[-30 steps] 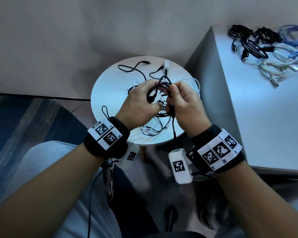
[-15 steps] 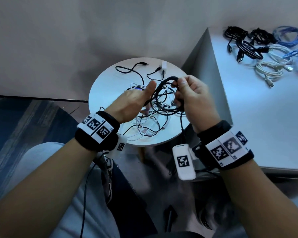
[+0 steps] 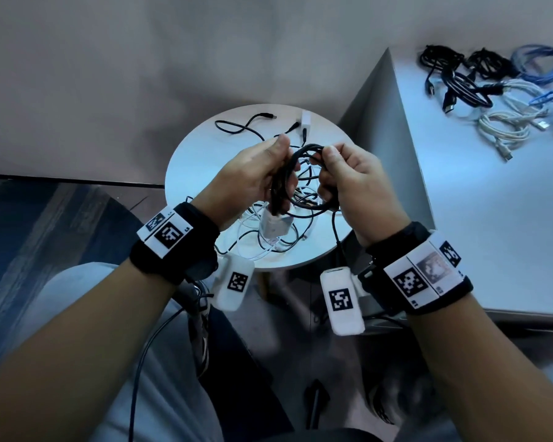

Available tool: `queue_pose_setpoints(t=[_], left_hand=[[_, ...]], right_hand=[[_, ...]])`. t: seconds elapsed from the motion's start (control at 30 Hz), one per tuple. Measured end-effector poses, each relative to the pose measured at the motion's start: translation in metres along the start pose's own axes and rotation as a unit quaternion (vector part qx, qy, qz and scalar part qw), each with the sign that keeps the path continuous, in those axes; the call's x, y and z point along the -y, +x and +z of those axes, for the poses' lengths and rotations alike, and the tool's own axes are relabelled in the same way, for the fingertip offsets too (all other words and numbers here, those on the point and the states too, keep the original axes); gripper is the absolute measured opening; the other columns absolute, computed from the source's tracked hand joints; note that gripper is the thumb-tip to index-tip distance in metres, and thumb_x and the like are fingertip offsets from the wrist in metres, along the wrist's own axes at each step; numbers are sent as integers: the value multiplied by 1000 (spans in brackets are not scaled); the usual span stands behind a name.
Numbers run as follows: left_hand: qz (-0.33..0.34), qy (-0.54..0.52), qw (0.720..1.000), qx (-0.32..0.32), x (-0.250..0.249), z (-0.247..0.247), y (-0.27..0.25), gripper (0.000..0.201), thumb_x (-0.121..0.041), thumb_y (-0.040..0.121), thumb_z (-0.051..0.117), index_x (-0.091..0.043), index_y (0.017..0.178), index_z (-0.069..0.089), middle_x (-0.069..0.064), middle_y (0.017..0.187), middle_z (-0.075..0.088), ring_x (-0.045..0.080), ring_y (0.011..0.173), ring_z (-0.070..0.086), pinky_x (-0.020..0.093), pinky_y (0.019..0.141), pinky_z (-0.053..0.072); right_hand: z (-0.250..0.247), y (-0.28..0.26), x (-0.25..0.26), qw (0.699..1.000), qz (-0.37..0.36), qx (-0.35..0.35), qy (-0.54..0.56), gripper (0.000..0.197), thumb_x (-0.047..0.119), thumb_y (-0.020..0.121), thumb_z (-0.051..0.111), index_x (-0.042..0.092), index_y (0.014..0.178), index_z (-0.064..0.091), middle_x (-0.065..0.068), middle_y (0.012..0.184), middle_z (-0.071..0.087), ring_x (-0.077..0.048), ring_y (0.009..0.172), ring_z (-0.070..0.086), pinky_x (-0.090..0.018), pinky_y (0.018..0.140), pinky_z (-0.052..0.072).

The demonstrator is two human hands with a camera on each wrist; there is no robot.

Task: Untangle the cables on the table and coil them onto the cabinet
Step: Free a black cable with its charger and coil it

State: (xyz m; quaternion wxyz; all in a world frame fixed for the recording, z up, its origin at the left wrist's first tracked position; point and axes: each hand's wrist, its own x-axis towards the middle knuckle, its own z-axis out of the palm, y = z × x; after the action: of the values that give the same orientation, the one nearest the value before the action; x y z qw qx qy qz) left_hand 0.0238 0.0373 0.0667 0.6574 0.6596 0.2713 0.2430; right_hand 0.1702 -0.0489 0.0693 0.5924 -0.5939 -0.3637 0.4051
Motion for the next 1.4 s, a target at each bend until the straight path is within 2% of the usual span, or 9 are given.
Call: queue_pose_setpoints(t=[0.1, 0.33, 0.5, 0.6, 0.77, 0.87, 1.03, 1.23, 1.4], left_hand=[[40, 86, 995, 2, 2, 0, -1, 30, -35, 108, 40, -19, 91, 58, 2, 70, 54, 17, 55, 43, 28, 46, 33], [119, 256, 958, -56, 1, -7, -2, 24, -31, 105, 47, -16, 96, 64, -9, 66, 55, 10, 59, 49, 30, 60, 42], [122, 237, 959, -101, 0, -14, 0, 22, -32, 105, 46, -25, 91, 61, -12, 62, 56, 5, 54, 48, 23, 57, 40], [112, 195, 967, -117, -2, -16, 1, 23, -32, 105, 45, -29, 88, 60, -11, 62, 56, 6, 51, 46, 20, 51, 38], [102, 96, 983, -123, -7, -16, 1, 26, -25, 109, 42, -21, 89, 58, -9, 64, 54, 8, 50, 42, 29, 48, 29], [88, 58, 989, -104, -5, -12, -1, 26, -24, 109, 42, -18, 91, 59, -9, 63, 53, 8, 50, 39, 35, 49, 21], [77, 49, 993, -71, -4, -8, -1, 25, -22, 109, 42, -16, 93, 60, -6, 65, 53, 8, 48, 41, 21, 42, 23], [78, 58, 995, -35, -5, -6, -3, 24, -17, 109, 42, -12, 94, 60, 4, 65, 48, 8, 43, 35, 17, 38, 24], [100, 138, 981, -89, 0, -5, -1, 22, -23, 108, 46, -17, 91, 60, 3, 64, 50, 10, 47, 41, 23, 44, 34]], right_hand=[[-1, -1, 3, 1000, 3, 15, -4, 24, 15, 107, 44, 8, 88, 58, 15, 49, 46, -9, 47, 42, -19, 46, 36], [-4, -3, 11, 999, 9, 27, 42, 23, 5, 103, 41, 7, 98, 63, 4, 56, 51, -17, 55, 47, -26, 50, 35], [-21, 4, 12, 988, -73, 73, -111, 45, -14, 91, 36, 4, 121, 64, -4, 85, 67, -15, 70, 61, -27, 67, 52], [-33, 9, 8, 967, -83, 104, -217, 31, -5, 98, 48, 9, 116, 69, 2, 87, 68, -12, 77, 63, -28, 82, 55], [-36, 3, 4, 941, -61, 135, -304, 10, 16, 97, 64, 21, 95, 72, 12, 73, 67, 2, 67, 58, -16, 69, 47], [-29, 4, -2, 924, -67, 72, -370, 16, 26, 97, 63, 16, 89, 73, 1, 69, 66, -6, 59, 56, -24, 61, 46], [-19, 8, -1, 998, 13, 2, -61, 8, 4, 99, 57, 4, 98, 65, -15, 83, 66, -13, 55, 67, -26, 57, 58], [-15, 9, -1, 981, 50, -54, 179, 9, 5, 99, 56, 6, 96, 64, -10, 81, 69, -18, 66, 68, -25, 62, 58], [-4, 0, 3, 961, 146, 61, 227, 16, 10, 101, 48, 8, 105, 64, 3, 71, 67, -9, 62, 66, -25, 68, 53]])
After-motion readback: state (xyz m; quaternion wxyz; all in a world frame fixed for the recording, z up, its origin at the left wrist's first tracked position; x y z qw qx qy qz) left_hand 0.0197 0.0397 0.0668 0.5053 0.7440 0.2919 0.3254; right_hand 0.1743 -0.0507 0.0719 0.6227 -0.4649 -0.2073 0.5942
